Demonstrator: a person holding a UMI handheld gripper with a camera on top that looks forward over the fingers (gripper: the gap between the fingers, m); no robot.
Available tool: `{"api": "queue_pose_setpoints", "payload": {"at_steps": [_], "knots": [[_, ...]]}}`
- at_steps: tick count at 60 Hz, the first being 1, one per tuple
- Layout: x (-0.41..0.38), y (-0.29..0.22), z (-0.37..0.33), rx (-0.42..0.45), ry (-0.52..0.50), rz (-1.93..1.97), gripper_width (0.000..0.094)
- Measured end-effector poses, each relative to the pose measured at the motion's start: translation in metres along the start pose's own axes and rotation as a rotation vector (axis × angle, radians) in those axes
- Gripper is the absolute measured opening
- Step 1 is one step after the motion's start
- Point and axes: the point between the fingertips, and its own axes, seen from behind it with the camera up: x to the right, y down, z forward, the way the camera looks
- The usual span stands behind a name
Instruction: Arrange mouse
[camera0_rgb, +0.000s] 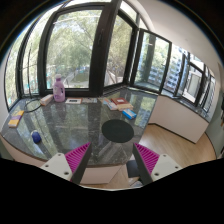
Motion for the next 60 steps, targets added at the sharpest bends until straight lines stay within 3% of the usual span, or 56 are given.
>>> {"api": "queue_pose_setpoints", "payload": {"at_steps": [19, 26, 34, 48, 60], "knots": [[-0.04, 0.066, 0.007, -0.1, 0.033, 0.011, 0.0849], [-0.101, 0.096, 0.008, -0.128, -0.025, 0.035, 0.0844], [-0.211, 0.115, 0.018, -0.145, -0.184, 0.048, 0.0854], [-0.374, 0.098, 0.08, -0.056, -0.33, -0.026, 0.0847], [-0.446, 0.088, 0.143, -0.056, -0.339, -0.095, 0.0852]]}}
